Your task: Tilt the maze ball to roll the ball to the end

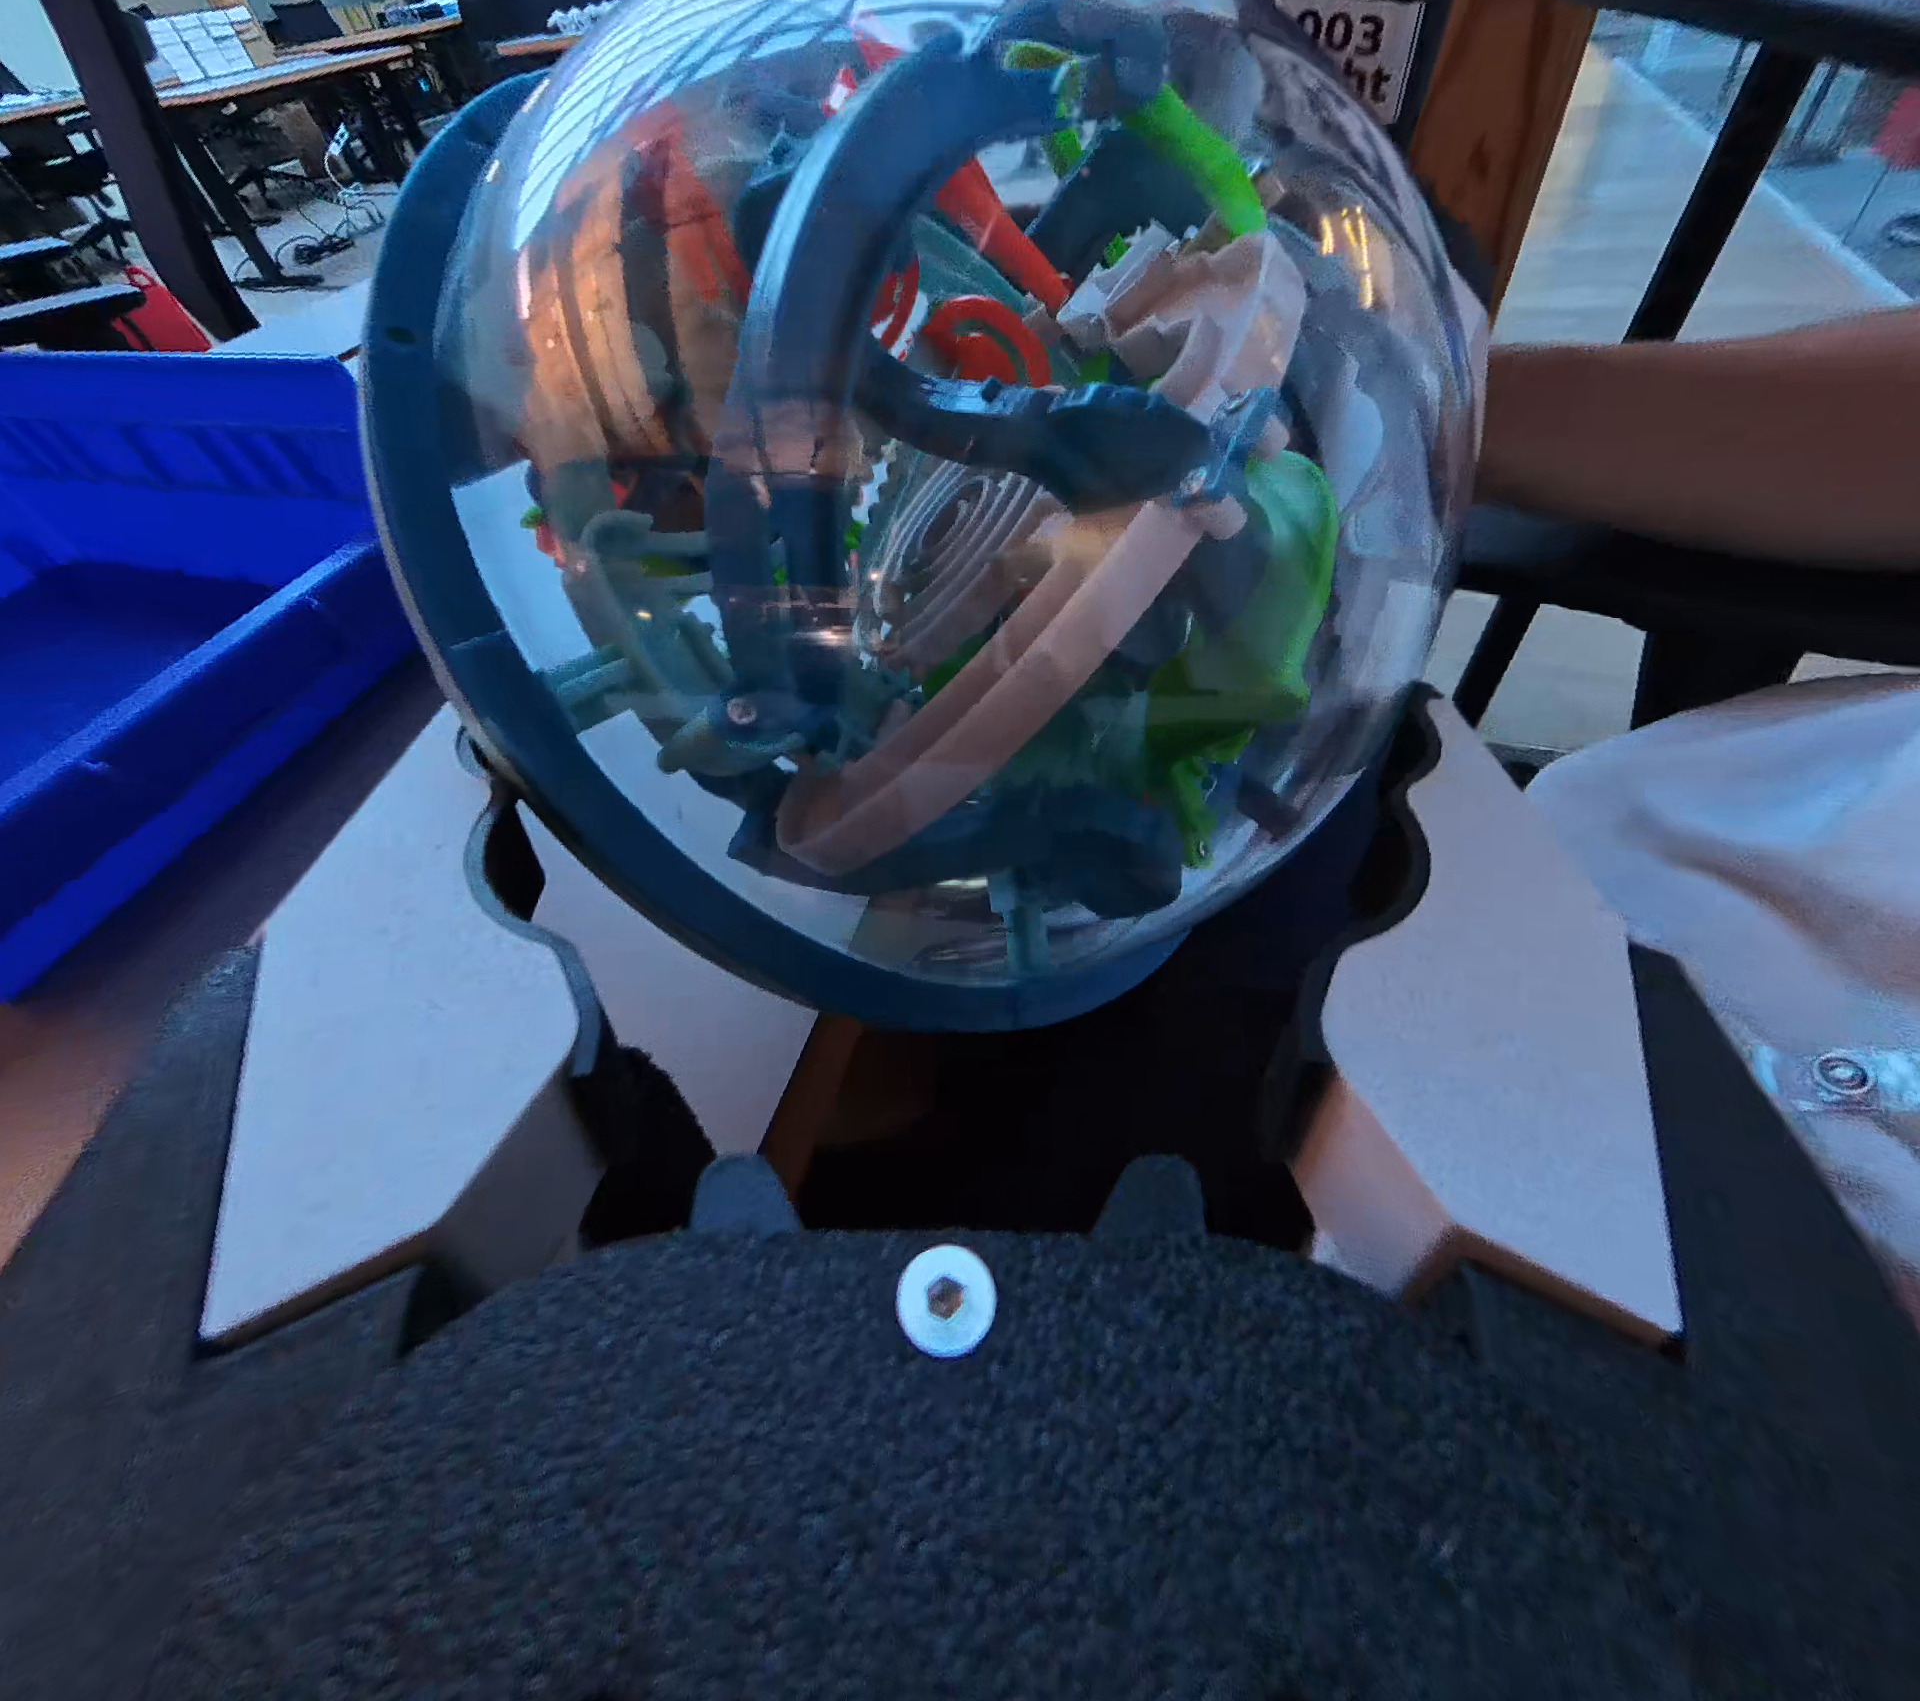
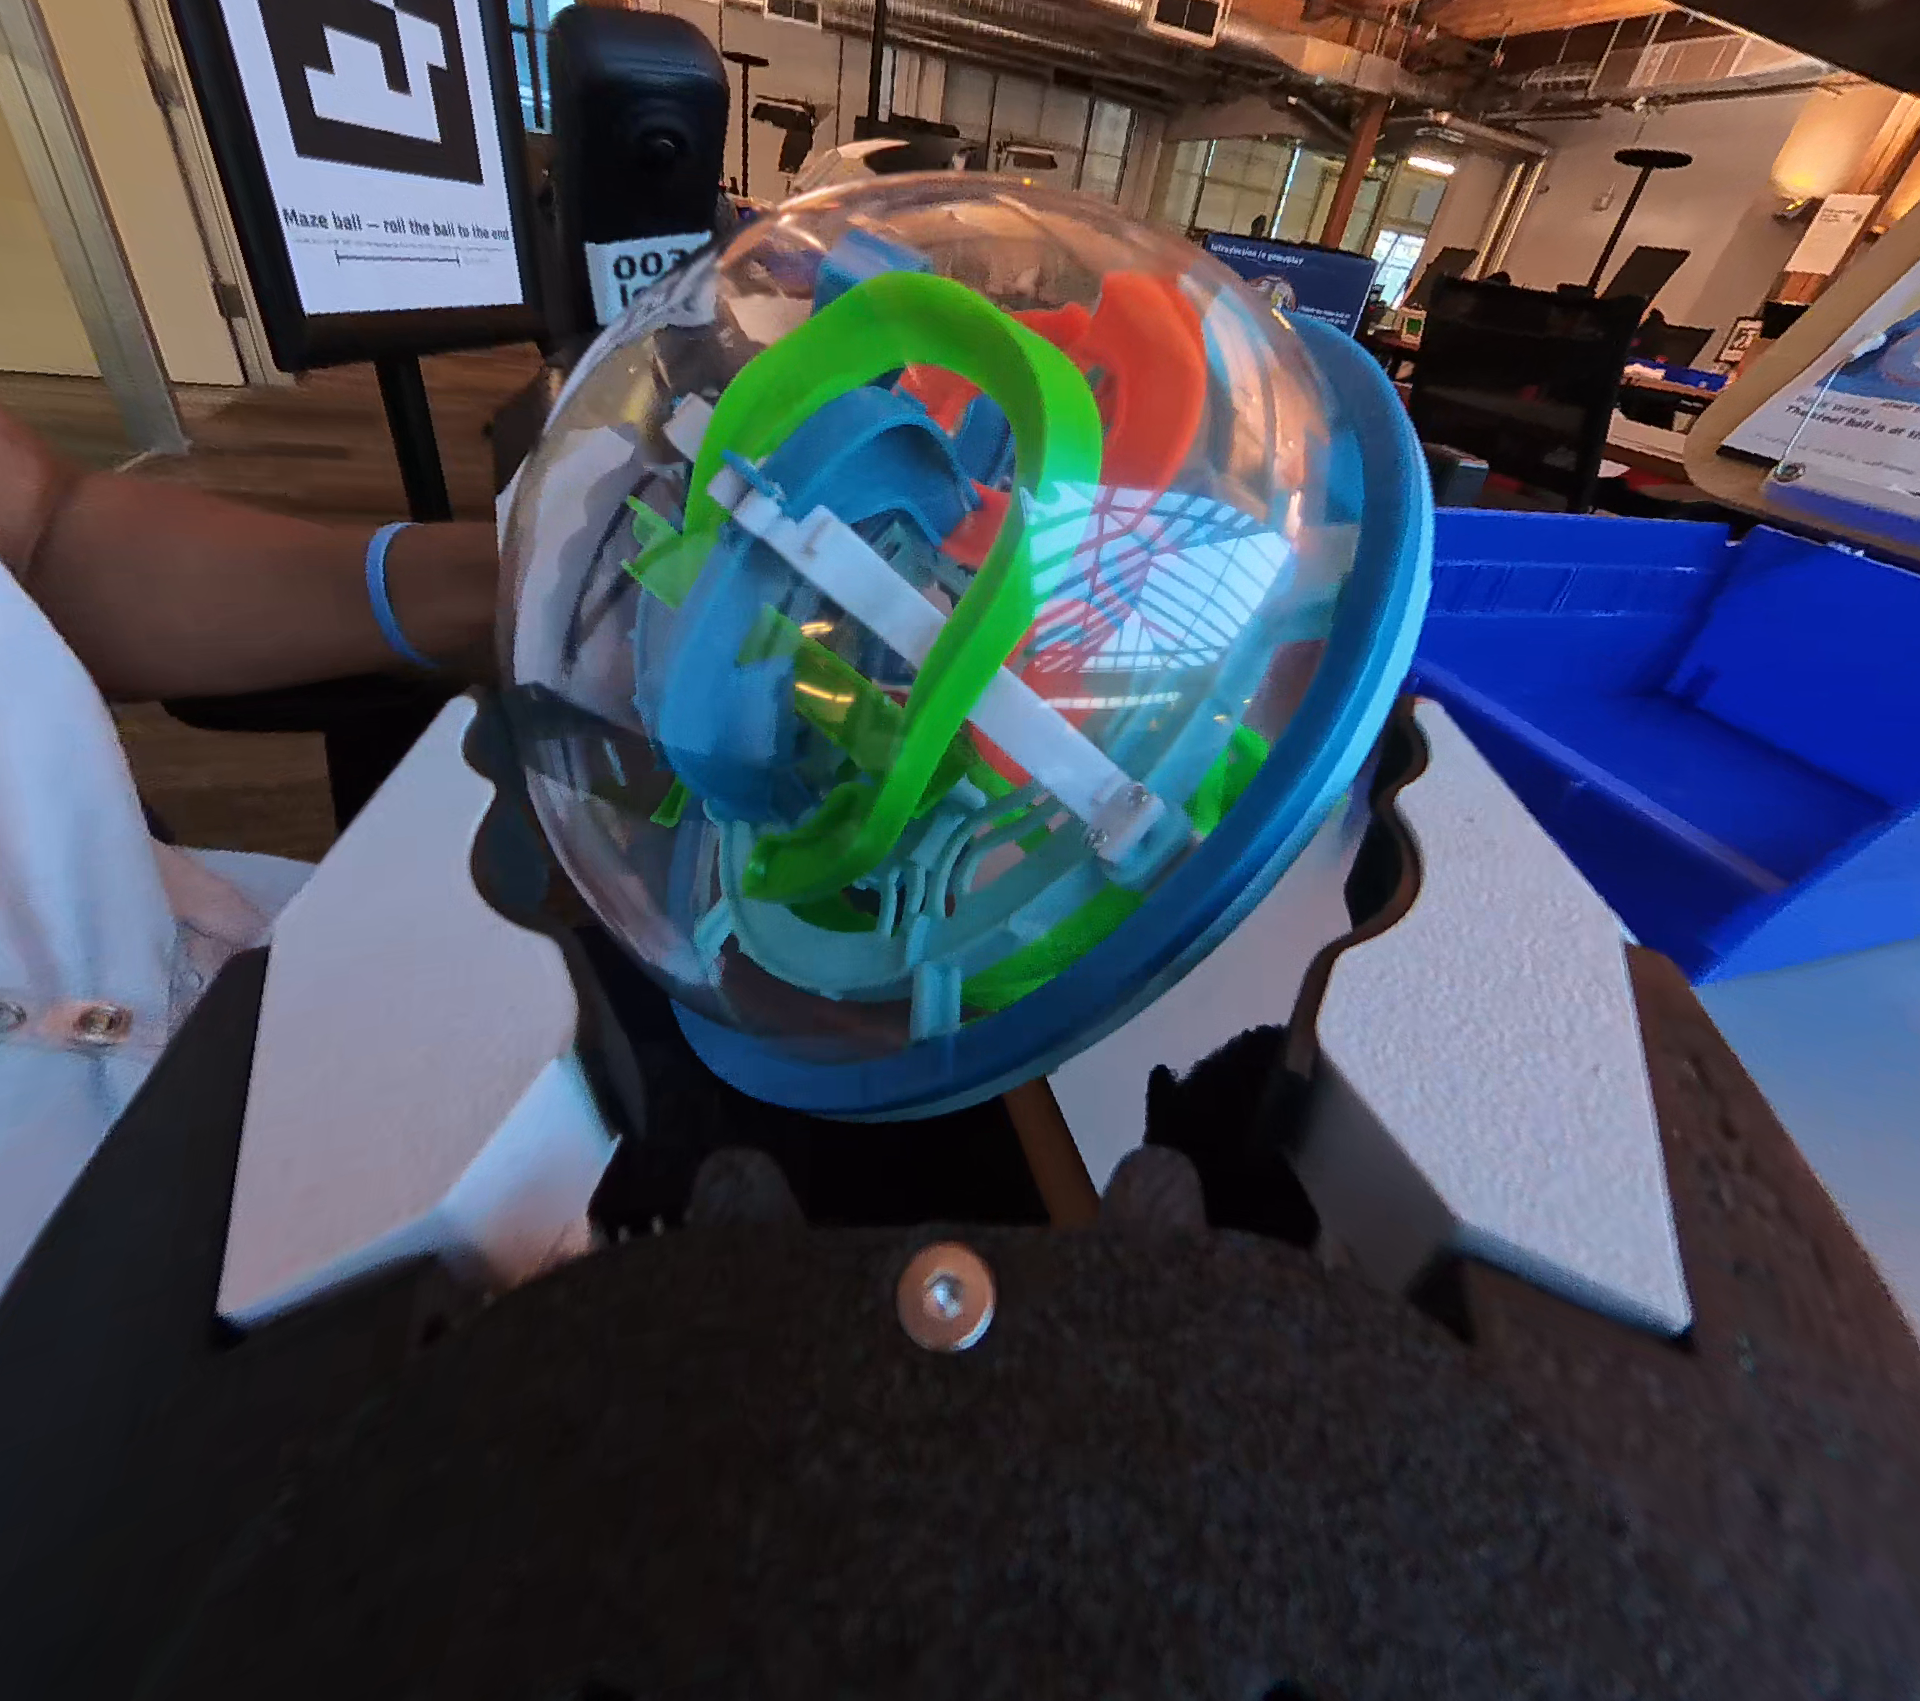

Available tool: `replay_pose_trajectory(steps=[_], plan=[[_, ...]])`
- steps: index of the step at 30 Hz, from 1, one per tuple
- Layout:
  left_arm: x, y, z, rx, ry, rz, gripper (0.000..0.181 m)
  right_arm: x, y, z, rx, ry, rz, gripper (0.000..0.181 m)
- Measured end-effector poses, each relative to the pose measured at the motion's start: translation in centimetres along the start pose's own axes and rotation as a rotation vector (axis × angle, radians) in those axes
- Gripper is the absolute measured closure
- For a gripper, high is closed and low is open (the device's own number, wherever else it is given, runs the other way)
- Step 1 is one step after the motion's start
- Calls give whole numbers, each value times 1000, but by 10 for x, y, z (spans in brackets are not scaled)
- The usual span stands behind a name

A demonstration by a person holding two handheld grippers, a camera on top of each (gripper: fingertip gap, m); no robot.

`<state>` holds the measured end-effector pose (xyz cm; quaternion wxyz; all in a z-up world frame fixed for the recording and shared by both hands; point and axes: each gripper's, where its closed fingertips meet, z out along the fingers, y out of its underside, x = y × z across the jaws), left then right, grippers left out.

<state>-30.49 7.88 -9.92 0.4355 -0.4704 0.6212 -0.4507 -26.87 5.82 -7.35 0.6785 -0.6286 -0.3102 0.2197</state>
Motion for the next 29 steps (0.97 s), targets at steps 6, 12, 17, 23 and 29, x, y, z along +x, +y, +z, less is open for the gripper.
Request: replay_pose_trajectory(steps=[6,12,17,23,29], plan=[[0,14,9,-64,-12,26,24,2,14,-4,-97,8,-48,26],[-20,-11,24,23,50,-113,23,33,-16,-5,26,36,42,28],[-52,-19,29,14,41,-134,23,64,-23,8,46,25,65,26],[-54,1,20,-15,-62,-67,23,58,1,19,-48,-55,7,26],[-41,11,1,0,-142,-35,23,36,7,30,-111,-114,-51,26]])
